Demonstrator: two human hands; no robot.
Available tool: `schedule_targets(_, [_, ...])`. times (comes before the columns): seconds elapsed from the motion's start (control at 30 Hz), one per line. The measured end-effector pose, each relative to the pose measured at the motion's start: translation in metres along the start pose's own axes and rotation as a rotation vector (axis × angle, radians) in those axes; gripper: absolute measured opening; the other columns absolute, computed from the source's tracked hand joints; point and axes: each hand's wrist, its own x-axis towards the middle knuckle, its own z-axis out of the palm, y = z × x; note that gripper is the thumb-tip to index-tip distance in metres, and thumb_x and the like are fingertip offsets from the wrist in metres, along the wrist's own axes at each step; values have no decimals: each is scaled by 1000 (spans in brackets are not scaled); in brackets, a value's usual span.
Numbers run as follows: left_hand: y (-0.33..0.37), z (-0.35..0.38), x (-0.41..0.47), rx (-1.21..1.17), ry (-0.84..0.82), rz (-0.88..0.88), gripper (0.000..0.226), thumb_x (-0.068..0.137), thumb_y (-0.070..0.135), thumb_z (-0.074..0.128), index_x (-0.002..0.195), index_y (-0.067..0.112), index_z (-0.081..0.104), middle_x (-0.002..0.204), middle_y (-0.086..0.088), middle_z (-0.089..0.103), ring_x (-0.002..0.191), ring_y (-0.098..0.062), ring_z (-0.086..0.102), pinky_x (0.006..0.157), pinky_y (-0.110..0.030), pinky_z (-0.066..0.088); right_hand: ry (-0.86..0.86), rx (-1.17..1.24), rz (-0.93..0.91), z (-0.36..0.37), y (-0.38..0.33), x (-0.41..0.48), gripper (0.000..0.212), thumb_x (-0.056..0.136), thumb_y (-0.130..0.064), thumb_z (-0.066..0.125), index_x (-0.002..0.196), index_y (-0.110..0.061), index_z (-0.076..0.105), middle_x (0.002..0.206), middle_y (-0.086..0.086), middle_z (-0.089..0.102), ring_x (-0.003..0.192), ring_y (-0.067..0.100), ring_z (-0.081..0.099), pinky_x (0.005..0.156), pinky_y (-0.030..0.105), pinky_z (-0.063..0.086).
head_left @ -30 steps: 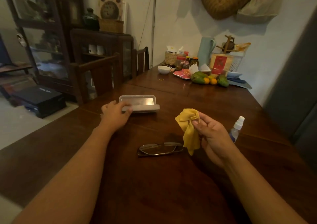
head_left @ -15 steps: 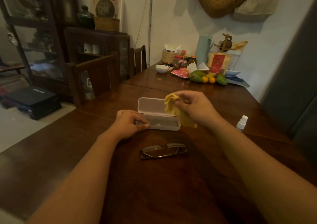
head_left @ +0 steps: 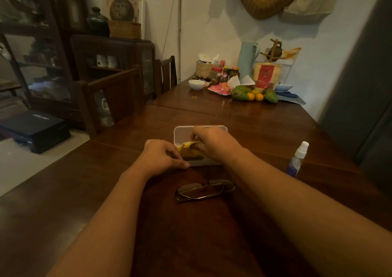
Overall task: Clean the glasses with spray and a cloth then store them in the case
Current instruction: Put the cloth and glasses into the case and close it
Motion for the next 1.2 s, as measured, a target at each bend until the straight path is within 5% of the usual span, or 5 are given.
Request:
schedule_targets(0.17, [-6,-3,3,-94,-2,-9,18,64,30,90,66,18,77,94,-1,74,121,-20,52,100,-29,30,-31,-18,-17,13,10,-7,21,93,-35,63,112,-26,70,101,-7,69,84,8,58,61,23,40])
schedule_targets(0.37, [-6,2,7,-51,70,-49,12,70,26,86,68,19,77,96,3,73,128,-15,40,94,-27,24,-147,81,85,7,23,-12,38,87,-16,54,111,-40,72,81,-24,53,72,0,49,55,20,36])
schedule_targets(0.63, [2,5,4,-44,122,-58,17,77,8,77,79,25,75,98,2,66,87,-10,63,62,-18,46,10,122,42,-8,11,-37,28,92,-23,61,115,-36,70,105,-11,71,95,6,64,75,29,56])
schedule_targets(0.9, [3,5,2,-64,125,-53,14,81,3,72,81,18,72,103,-5,68,96,-19,65,81,-35,55,-402,167,-94,-17,-11,-78,41,85,-46,71,124,-48,58,117,-20,67,104,-4,60,89,25,52])
schedule_targets(1.2, [1,1,0,-73,153,-67,17,75,15,83,84,22,70,97,-1,71,91,-14,68,77,-33,57,-277,545,61,2,2,-82,33,81,-30,81,107,-45,67,88,-11,73,81,3,69,73,26,56])
